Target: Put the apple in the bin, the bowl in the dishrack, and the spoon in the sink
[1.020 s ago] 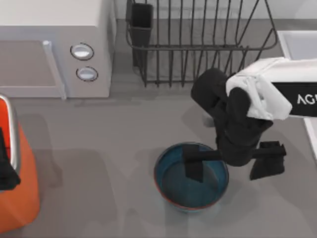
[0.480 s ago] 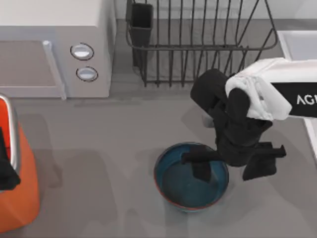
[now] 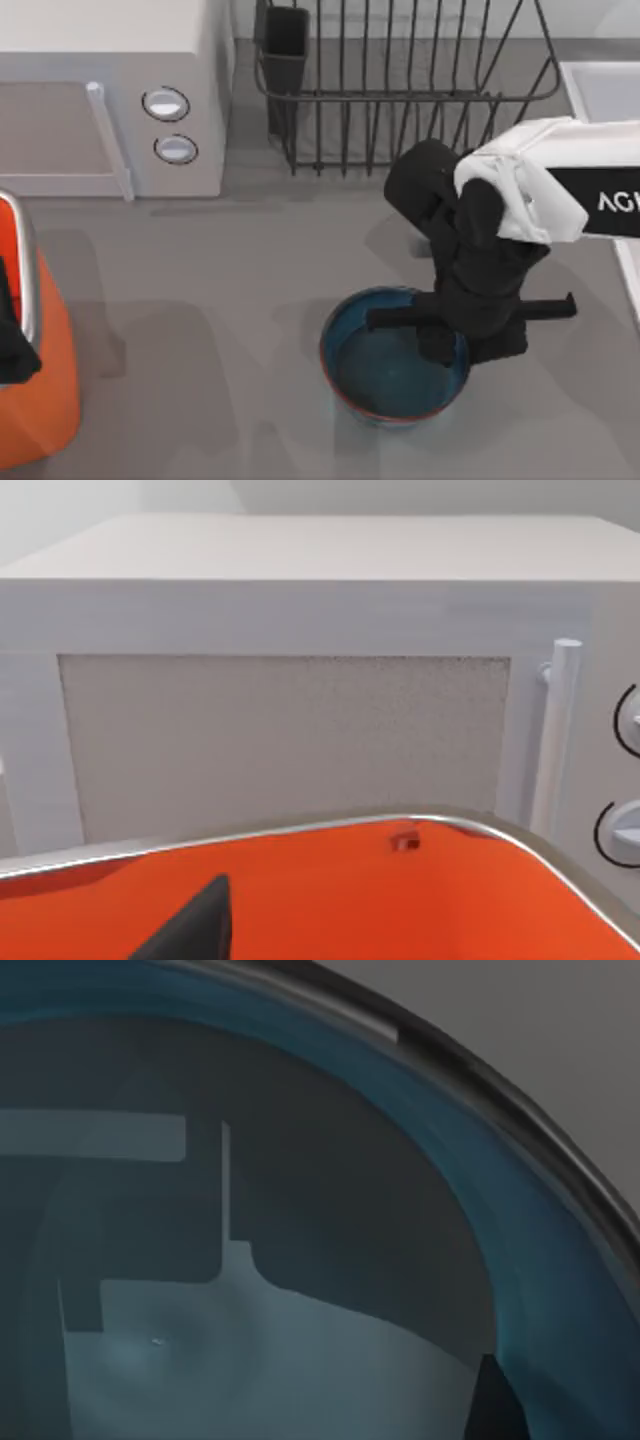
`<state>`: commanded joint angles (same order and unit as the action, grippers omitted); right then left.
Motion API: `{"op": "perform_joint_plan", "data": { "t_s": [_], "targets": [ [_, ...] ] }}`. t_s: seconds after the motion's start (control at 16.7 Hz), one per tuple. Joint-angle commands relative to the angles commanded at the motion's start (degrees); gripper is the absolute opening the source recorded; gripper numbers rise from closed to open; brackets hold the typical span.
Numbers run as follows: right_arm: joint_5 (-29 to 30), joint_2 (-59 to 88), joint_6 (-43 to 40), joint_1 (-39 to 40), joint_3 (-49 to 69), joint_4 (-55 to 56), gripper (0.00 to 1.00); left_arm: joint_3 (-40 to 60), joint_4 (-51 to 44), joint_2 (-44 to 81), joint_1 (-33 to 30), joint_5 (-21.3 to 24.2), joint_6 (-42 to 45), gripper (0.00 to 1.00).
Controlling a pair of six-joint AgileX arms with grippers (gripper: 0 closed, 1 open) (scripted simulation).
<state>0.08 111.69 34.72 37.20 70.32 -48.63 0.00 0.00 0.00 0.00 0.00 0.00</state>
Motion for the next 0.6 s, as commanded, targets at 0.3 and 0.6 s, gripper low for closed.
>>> {"op": "perform_joint_plan", "data": {
  "t_s": [0.3,0.6],
  "targets": [
    [0.0,0.0,0.0,0.0,0.0,0.0,0.00,0.0,0.0,0.0,0.0,0.0,0.0,1.00],
    [0.0,-0.3,0.0,0.0,0.9,-1.0,0.00,0.0,0.0,0.0,0.0,0.0,0.0,1.00]
  ]
}}
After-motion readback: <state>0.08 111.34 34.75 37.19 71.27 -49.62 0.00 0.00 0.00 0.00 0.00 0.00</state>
